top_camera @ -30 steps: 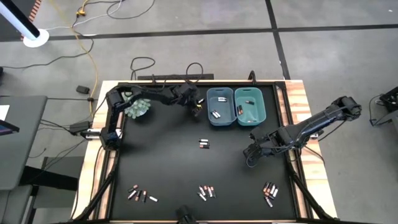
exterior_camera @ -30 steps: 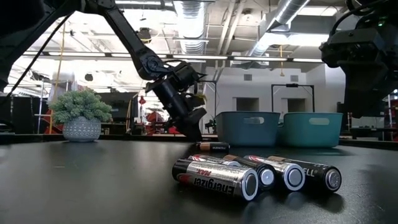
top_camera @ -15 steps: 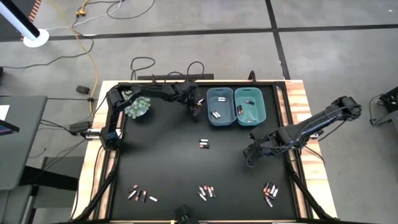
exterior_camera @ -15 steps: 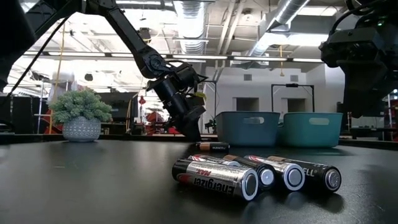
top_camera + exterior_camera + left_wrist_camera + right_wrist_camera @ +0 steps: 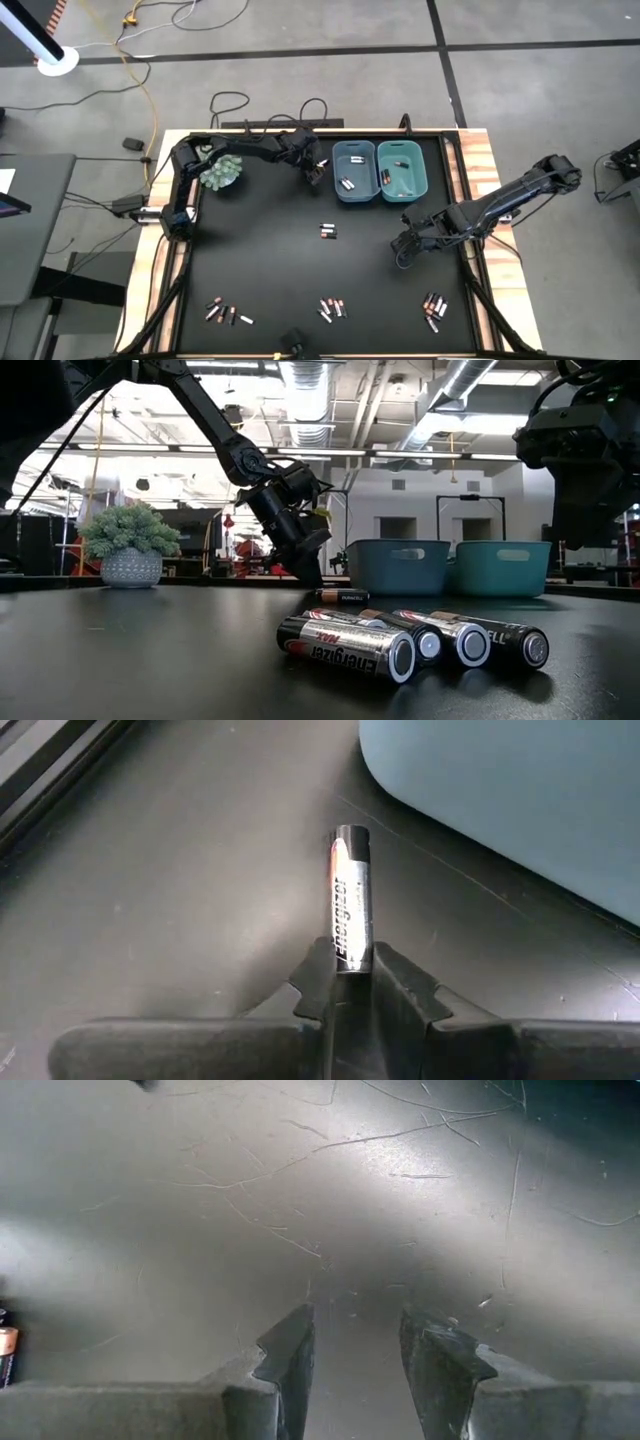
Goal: Sort batteries
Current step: Put the silver battery into the blue bin
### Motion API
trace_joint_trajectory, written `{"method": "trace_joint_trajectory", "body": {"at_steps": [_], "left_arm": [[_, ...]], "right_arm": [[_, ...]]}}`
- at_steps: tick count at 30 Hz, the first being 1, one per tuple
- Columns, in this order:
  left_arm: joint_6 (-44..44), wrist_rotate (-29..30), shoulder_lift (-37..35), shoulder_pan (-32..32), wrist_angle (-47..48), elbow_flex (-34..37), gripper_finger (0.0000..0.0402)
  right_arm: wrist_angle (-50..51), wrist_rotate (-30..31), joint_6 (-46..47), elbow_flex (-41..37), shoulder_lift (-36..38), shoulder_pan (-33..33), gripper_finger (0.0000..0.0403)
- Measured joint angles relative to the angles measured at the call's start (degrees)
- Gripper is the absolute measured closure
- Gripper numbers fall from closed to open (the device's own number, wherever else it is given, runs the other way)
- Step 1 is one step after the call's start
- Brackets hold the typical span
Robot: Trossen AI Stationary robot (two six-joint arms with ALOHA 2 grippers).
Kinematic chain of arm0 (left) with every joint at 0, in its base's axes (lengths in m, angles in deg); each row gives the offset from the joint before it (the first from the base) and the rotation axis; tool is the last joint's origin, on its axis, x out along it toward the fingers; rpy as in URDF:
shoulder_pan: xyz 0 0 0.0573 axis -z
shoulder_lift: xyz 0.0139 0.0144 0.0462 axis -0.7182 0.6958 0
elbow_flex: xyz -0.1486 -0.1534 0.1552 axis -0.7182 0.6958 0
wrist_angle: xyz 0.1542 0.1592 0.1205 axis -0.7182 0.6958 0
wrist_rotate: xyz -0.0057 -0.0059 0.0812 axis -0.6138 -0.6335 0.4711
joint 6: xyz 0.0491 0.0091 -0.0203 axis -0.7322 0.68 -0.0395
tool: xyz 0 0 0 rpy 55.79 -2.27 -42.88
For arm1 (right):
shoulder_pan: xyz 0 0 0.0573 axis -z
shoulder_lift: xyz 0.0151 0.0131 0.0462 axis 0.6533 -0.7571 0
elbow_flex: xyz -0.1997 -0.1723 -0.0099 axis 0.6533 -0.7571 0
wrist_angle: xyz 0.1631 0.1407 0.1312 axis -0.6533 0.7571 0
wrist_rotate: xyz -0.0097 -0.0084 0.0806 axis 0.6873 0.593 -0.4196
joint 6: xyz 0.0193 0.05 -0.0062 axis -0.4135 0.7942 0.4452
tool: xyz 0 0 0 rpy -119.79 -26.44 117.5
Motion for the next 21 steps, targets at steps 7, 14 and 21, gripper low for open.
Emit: {"method": "trace_joint_trajectory", "body": {"at_steps": [7,14,21], "left_arm": [[-2.4,0.0,0.1,0.0,2.1,-1.2,0.0356],[-3.8,0.0,0.2,0.0,6.6,-4.0,0.0355],[-6.0,0.0,0.2,0.0,16.7,-8.1,0.0355]], "right_arm": [[0.0,0.0,-0.1,0.0,0.0,0.0,0.0239],[0.0,0.0,-0.1,0.0,0.0,0.0,0.0239],[0.0,0.0,-0.1,0.0,0.0,0.0,0.0239]]}}
